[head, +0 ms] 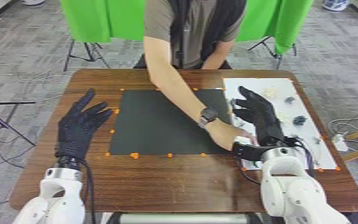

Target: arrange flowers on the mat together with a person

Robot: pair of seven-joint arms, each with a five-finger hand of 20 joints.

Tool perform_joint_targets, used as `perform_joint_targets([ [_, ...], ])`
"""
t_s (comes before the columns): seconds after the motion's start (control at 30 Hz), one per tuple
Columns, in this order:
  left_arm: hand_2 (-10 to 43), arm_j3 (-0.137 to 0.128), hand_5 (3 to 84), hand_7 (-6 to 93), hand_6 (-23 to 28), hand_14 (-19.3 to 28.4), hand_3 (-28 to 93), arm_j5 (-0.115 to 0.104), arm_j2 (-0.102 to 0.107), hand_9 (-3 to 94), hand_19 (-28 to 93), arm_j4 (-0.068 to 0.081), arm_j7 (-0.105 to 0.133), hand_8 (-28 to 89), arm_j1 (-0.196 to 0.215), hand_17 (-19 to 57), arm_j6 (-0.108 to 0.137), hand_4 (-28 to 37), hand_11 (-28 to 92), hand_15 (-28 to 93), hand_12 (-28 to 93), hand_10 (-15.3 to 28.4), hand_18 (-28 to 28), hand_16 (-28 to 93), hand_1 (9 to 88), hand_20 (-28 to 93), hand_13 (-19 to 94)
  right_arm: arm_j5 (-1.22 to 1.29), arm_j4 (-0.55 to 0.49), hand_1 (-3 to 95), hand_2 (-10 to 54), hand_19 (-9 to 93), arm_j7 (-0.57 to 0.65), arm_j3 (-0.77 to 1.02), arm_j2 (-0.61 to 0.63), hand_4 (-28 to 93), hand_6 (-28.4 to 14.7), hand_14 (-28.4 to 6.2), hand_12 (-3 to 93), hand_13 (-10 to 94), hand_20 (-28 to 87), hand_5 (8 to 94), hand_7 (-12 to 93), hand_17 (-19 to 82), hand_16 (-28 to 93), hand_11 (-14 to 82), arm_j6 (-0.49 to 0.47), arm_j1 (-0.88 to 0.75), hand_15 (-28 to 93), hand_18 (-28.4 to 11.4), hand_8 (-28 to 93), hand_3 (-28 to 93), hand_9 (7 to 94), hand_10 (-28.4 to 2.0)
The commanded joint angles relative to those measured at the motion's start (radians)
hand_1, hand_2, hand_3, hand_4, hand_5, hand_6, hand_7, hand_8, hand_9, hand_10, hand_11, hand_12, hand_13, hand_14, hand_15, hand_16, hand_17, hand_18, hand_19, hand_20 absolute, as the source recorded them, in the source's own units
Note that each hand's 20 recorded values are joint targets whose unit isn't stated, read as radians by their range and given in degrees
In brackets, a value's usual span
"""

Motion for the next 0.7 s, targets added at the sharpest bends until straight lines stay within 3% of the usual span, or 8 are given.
perform_joint_targets([
  [0.03,12.8,-0.001,31.8,11.1,6.0,24.4,71,0.006,-0.012,36.0,61,0.009,-0.006,-9,-0.001,-5.2,-0.02,-28.3,24,46,10,19.0,25.7,-8,18.8,-7,29,0.005,-0.005,13.9,12.7,42,-0.018,-0.003,0.005,-27,1.6,-19.3,13.6,35,13,38.2,14,4,14,9.6,0.016,0.0,28,-20.8,-13,73,43.5,-15.2],
  [0.1,12.9,0.001,31.8,11.0,6.0,24.4,71,-0.002,-0.004,36.0,61,0.005,0.001,-9,0.007,-5.1,-0.009,-28.3,24,46,10,19.0,25.7,-8,18.8,-7,29,-0.003,-0.003,13.3,12.9,42,-0.014,-0.005,0.005,-27,1.6,-19.4,13.6,35,13,38.2,14,4,14,9.5,0.01,0.004,28,-20.8,-13,73,43.5,-15.2],
  [0.2,12.9,-0.001,31.8,11.0,6.0,24.5,71,-0.002,-0.008,35.9,61,0.005,-0.015,-9,0.007,-5.2,-0.009,-28.3,24,46,10,19.0,25.7,-8,18.7,-7,28,0.005,-0.008,13.2,13.0,42,-0.018,-0.002,0.004,-27,1.6,-19.4,13.6,35,13,38.1,14,4,14,9.6,0.021,-0.012,28,-20.8,-13,73,43.5,-15.2],
  [0.23,12.9,0.005,31.8,11.0,6.0,24.5,71,-0.009,0.001,35.9,61,0.006,-0.005,-9,0.008,-5.2,-0.001,-28.3,24,46,10,19.0,25.7,-8,18.8,-7,28,0.001,-0.007,13.1,13.0,42,-0.013,-0.003,0.005,-27,1.6,-19.4,13.6,35,13,38.2,14,4,14,9.6,0.018,-0.011,28,-20.8,-13,73,43.5,-15.2],
  [0.4,12.9,-0.016,31.8,11.0,6.0,24.5,71,0.009,-0.009,35.9,61,0.002,-0.019,-9,0.008,-5.2,-0.022,-28.3,24,46,10,19.0,25.7,-8,18.8,-7,28,-0.004,-0.008,13.2,13.0,42,-0.011,-0.001,0.003,-27,1.6,-19.4,13.6,35,13,38.2,14,4,14,9.4,0.018,-0.007,28,-20.8,-13,73,43.5,-15.2],
  [0.53,12.9,-0.01,31.8,11.0,6.0,24.4,71,-0.003,0.002,35.7,61,0.0,-0.011,-9,0.006,-5.2,-0.006,-28.3,24,46,10,19.0,25.7,-8,18.8,-7,28,0.004,-0.009,13.2,13.0,42,-0.016,0.009,0.001,-28,1.6,-19.4,13.7,35,13,38.2,14,4,14,9.5,0.019,-0.012,28,-20.8,-13,73,43.6,-15.2],
  [0.57,13.0,-0.016,31.7,11.1,6.0,24.4,70,-0.001,-0.004,35.7,61,-0.001,-0.026,-9,0.012,-5.2,-0.012,-28.3,24,46,10,19.0,25.7,-8,18.8,-7,28,0.003,-0.012,13.2,13.0,42,-0.012,0.014,-0.003,-28,1.6,-19.4,13.7,35,13,38.2,14,4,14,9.5,0.017,-0.022,28,-20.8,-13,73,43.6,-15.1],
  [0.7,13.1,-0.018,31.7,11.0,6.0,24.5,70,-0.005,-0.001,35.6,61,-0.005,-0.02,-9,0.023,-5.3,0.001,-28.3,24,46,10,19.0,25.6,-8,18.8,-7,28,-0.002,-0.013,13.2,13.1,42,-0.008,0.016,-0.003,-28,1.6,-19.4,13.6,35,13,38.2,14,4,14,9.5,0.018,-0.026,28,-20.8,-13,73,43.6,-15.1],
])
